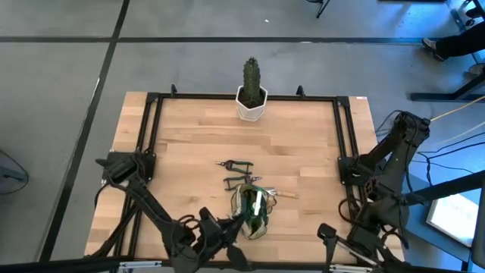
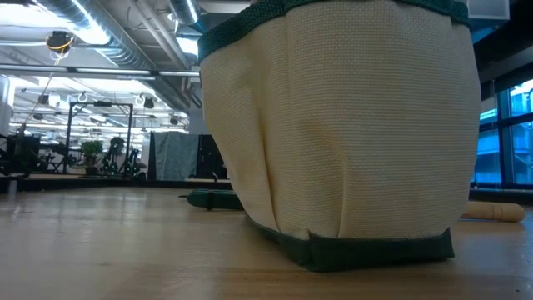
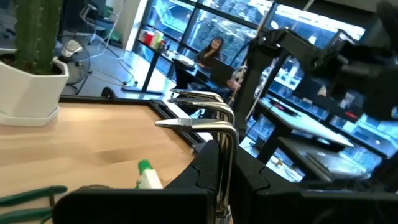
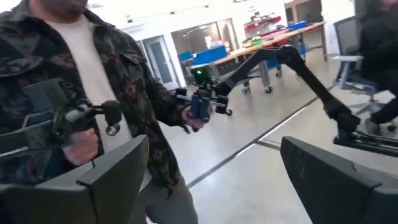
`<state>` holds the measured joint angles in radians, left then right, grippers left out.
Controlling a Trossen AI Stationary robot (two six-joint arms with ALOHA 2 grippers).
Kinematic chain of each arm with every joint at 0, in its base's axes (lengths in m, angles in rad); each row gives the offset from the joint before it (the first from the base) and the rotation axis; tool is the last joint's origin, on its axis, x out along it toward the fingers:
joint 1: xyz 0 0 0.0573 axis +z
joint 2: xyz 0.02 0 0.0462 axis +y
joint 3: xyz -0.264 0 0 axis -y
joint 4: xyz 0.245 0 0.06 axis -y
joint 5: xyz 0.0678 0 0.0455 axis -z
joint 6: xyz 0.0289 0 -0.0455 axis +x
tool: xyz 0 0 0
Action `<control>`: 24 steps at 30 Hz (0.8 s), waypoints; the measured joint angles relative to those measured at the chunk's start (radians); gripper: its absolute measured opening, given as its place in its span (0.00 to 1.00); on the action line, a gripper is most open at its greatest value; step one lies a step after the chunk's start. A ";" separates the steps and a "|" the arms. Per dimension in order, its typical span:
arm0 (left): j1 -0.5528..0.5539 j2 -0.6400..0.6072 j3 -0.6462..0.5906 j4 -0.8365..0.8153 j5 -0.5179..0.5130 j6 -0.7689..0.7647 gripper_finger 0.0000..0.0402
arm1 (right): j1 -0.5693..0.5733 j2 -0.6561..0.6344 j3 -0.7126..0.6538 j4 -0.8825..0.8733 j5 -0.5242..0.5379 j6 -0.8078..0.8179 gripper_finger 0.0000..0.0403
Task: Pick & Place Garden tools in Gardening bag
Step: Put the hand rake into the gardening bag
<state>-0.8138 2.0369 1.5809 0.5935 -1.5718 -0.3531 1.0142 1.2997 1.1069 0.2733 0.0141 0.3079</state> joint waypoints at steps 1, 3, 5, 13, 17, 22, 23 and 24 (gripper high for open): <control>-0.008 0.000 -0.014 0.002 0.001 0.000 0.02 | -0.005 0.000 0.000 0.000 -0.012 0.005 0.91; -0.028 -0.003 -0.048 0.013 0.001 -0.018 0.02 | -0.014 0.000 0.000 -0.004 -0.035 0.020 0.91; -0.048 -0.010 -0.091 0.018 0.003 -0.092 0.02 | -0.024 0.000 0.000 -0.005 -0.042 0.029 0.91; -0.068 -0.094 -0.301 0.015 0.006 -0.306 0.02 | -0.074 0.000 0.000 -0.030 -0.021 0.042 0.91; -0.065 -0.241 -0.402 0.015 0.021 -0.223 0.02 | -0.098 0.001 0.000 -0.029 0.023 0.044 0.91; -0.091 -0.509 -0.637 -0.025 0.415 -0.258 0.02 | -0.136 0.001 0.000 -0.026 0.067 0.044 0.91; -0.096 -0.551 -0.681 -0.024 0.470 -0.264 0.02 | -0.145 0.001 0.000 -0.027 0.075 0.044 0.91; -0.102 -0.584 -0.719 -0.021 0.506 -0.266 0.02 | -0.153 0.001 0.000 -0.027 0.087 0.044 0.91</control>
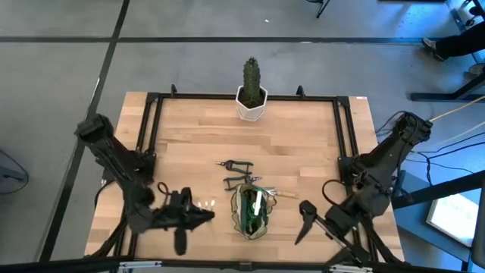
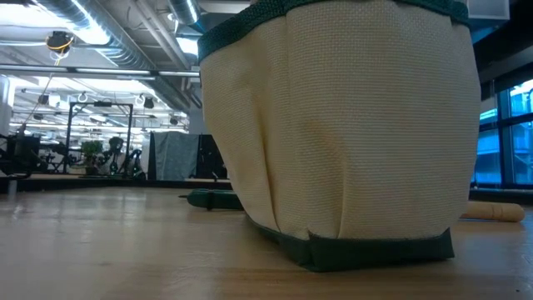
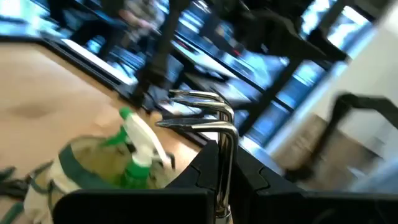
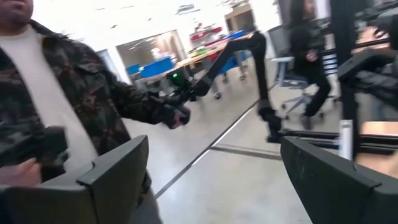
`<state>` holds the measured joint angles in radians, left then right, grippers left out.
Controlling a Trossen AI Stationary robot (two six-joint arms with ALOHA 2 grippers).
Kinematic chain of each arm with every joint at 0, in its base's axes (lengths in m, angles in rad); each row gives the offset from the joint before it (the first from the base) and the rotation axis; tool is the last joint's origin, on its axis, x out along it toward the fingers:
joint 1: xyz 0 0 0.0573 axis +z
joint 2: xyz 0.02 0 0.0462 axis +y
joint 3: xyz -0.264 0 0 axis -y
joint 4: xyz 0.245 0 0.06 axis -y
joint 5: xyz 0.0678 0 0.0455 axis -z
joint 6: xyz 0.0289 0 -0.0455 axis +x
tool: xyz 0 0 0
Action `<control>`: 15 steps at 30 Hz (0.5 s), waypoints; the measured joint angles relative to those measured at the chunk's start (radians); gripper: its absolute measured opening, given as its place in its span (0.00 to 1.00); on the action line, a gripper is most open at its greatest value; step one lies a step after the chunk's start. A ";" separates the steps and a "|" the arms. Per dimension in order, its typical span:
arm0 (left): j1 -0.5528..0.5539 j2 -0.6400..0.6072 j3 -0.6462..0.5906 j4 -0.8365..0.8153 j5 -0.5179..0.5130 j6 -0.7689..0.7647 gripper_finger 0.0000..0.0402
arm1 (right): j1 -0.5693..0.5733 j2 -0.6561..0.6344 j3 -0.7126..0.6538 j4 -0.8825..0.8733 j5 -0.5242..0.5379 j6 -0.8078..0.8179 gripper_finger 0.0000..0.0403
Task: Pick & Place Garden tools in Gardening bag
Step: Put the hand rake into the gardening bag
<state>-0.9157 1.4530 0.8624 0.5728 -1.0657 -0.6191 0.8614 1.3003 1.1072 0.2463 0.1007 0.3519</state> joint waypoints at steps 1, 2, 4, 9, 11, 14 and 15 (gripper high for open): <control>-0.005 -0.030 -0.037 0.008 0.036 0.004 0.02 | -0.010 0.000 0.000 0.001 0.013 0.000 0.91; -0.010 -0.058 -0.075 0.020 0.060 0.011 0.02 | -0.020 0.000 0.000 0.005 0.027 0.000 0.91; -0.016 -0.103 -0.148 0.077 0.113 0.038 0.02 | -0.040 0.000 0.000 0.007 0.051 0.004 0.91; -0.019 -0.134 -0.305 0.314 0.238 0.170 0.02 | -0.093 0.000 0.000 0.007 0.084 0.059 0.91; -0.031 -0.134 -0.333 0.373 0.244 0.231 0.02 | -0.117 0.000 0.000 0.006 0.084 0.077 0.91; -0.054 -0.115 -0.338 0.360 0.138 0.280 0.02 | -0.153 0.000 0.000 0.004 0.093 0.082 0.91; -0.064 -0.105 -0.338 0.356 0.084 0.283 0.02 | -0.164 0.000 0.000 0.003 0.094 0.082 0.91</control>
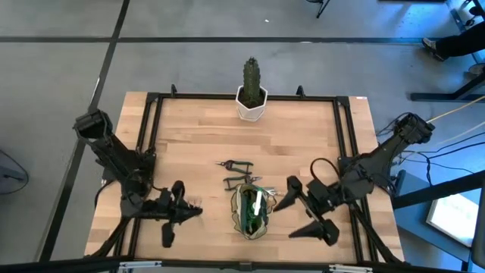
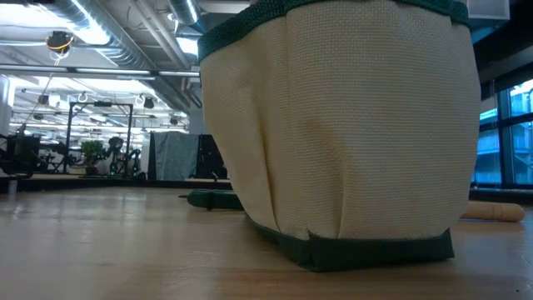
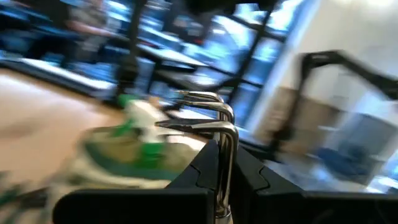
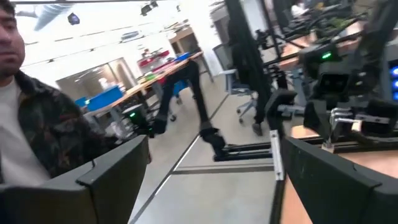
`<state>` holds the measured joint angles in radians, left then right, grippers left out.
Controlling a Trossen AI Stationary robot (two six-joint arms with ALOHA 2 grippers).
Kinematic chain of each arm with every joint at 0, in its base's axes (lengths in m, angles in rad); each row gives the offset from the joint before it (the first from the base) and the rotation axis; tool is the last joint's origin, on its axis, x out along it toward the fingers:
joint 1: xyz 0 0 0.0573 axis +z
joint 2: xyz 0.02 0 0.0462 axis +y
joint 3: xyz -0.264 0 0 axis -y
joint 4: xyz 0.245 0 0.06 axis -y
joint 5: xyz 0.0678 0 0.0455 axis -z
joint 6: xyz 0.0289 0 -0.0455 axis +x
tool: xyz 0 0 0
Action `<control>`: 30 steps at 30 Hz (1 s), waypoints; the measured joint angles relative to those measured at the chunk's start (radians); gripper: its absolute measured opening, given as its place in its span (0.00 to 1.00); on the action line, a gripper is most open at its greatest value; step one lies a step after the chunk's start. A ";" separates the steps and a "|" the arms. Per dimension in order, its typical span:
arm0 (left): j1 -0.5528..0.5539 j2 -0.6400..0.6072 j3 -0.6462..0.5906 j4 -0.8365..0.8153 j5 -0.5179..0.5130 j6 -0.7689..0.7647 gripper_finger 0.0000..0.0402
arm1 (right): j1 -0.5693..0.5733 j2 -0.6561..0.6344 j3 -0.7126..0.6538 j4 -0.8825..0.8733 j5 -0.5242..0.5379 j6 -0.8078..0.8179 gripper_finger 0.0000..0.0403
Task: Pick & Place Garden tools in Gardening bag
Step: Put the hand rake into the gardening bag
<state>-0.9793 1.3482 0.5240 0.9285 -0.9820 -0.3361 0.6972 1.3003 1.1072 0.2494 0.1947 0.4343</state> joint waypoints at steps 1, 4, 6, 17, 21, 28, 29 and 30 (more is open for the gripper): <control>-0.009 0.016 0.001 0.004 -0.067 0.001 0.02 | -0.011 0.000 0.000 -0.003 0.000 0.000 0.91; -0.044 0.097 0.029 -0.002 -0.324 -0.006 0.02 | -0.041 -0.007 0.000 -0.028 -0.009 -0.003 0.91; -0.060 0.168 0.068 -0.001 -0.497 -0.008 0.02 | -0.054 -0.016 0.000 -0.050 -0.013 -0.017 0.91; 0.101 0.522 0.403 -0.003 -0.587 -0.040 0.02 | -0.071 -0.086 0.001 -0.190 -0.096 -0.047 0.91; 0.138 0.575 0.578 -0.005 -0.592 0.166 0.02 | -0.064 -0.100 0.001 -0.192 -0.169 -0.051 0.91; 0.170 0.653 0.750 -0.049 -0.591 0.230 0.02 | -0.032 -0.127 0.001 -0.248 -0.227 -0.073 0.91; 0.172 0.665 0.759 -0.049 -0.589 0.209 0.02 | -0.027 -0.133 0.001 -0.257 -0.230 -0.076 0.91; 0.177 0.677 0.766 -0.049 -0.592 0.186 0.02 | -0.022 -0.139 0.001 -0.271 -0.237 -0.079 0.91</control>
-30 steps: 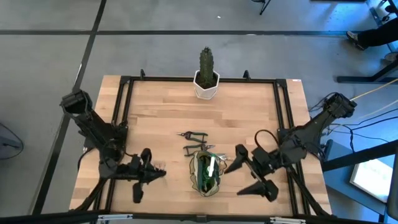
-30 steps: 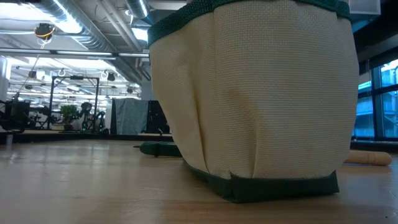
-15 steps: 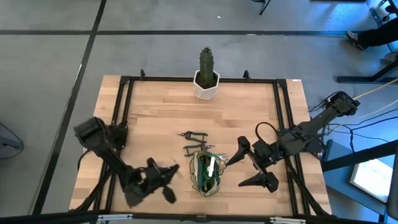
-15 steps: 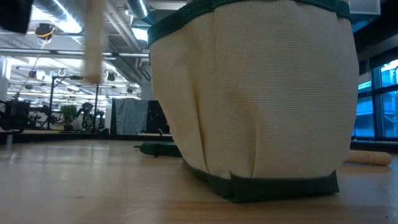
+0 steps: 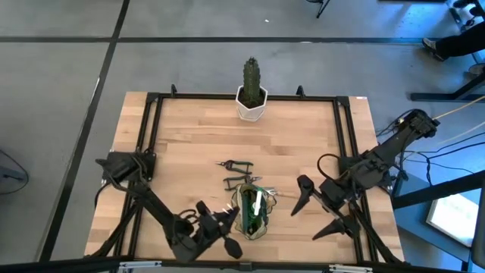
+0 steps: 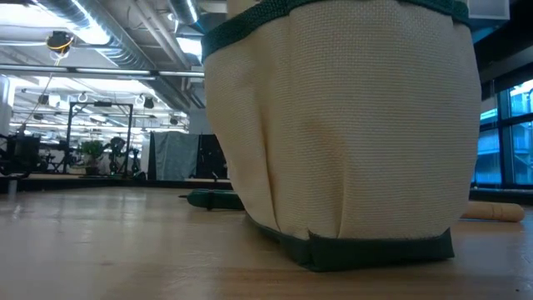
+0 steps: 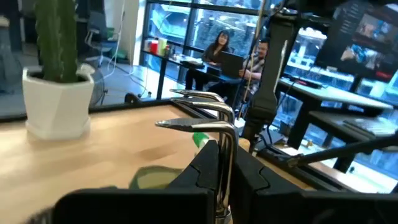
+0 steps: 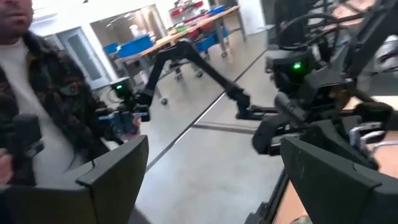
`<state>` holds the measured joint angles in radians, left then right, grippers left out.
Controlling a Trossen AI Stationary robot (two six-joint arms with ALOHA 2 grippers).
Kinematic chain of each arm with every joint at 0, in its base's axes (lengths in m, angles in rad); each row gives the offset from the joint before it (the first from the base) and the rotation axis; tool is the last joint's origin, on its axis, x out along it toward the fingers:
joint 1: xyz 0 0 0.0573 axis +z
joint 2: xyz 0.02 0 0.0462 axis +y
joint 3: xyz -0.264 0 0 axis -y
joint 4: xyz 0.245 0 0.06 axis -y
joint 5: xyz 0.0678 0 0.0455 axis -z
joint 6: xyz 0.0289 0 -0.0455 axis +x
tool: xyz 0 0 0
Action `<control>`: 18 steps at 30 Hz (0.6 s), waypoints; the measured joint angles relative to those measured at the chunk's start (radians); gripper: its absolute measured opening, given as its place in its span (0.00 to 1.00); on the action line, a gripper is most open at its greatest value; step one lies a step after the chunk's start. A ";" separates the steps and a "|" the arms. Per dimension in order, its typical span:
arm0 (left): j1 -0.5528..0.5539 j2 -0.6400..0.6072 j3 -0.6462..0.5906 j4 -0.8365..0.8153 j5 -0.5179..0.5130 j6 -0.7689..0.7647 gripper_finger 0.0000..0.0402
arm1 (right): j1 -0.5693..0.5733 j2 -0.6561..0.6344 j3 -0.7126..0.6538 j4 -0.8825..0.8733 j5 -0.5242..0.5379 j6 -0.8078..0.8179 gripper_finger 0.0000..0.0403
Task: Pick & Place Garden tools in Gardening bag
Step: Put the hand rake into the gardening bag
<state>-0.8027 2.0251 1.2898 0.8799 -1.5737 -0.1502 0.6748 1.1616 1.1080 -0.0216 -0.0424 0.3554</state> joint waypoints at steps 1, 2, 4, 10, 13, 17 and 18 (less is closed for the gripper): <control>0.002 0.015 0.011 0.001 -0.001 -0.022 0.02 | 0.003 -0.004 0.000 -0.009 -0.011 -0.001 0.91; 0.004 0.033 0.021 0.001 0.001 -0.036 0.02 | 0.007 -0.008 0.000 -0.015 -0.017 -0.003 0.91; 0.011 0.067 0.040 -0.004 0.001 -0.038 0.02 | 0.011 -0.019 0.000 -0.042 -0.023 -0.004 0.91; 0.040 0.103 0.108 -0.001 0.016 -0.027 0.02 | 0.014 -0.039 0.000 -0.067 -0.037 -0.002 0.91; 0.055 0.103 0.132 0.000 0.043 -0.002 0.02 | 0.014 -0.042 0.000 -0.066 -0.041 0.001 0.91; 0.063 0.102 0.136 -0.016 0.036 -0.007 0.02 | 0.014 -0.042 0.000 -0.066 -0.051 0.001 0.91; 0.066 0.102 0.136 -0.041 0.031 -0.035 0.02 | 0.014 -0.042 0.000 -0.066 -0.052 0.000 0.91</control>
<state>-0.7367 2.1269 1.4258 0.8387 -1.5424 -0.1852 0.6891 1.1194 1.1080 -0.0878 -0.0940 0.3558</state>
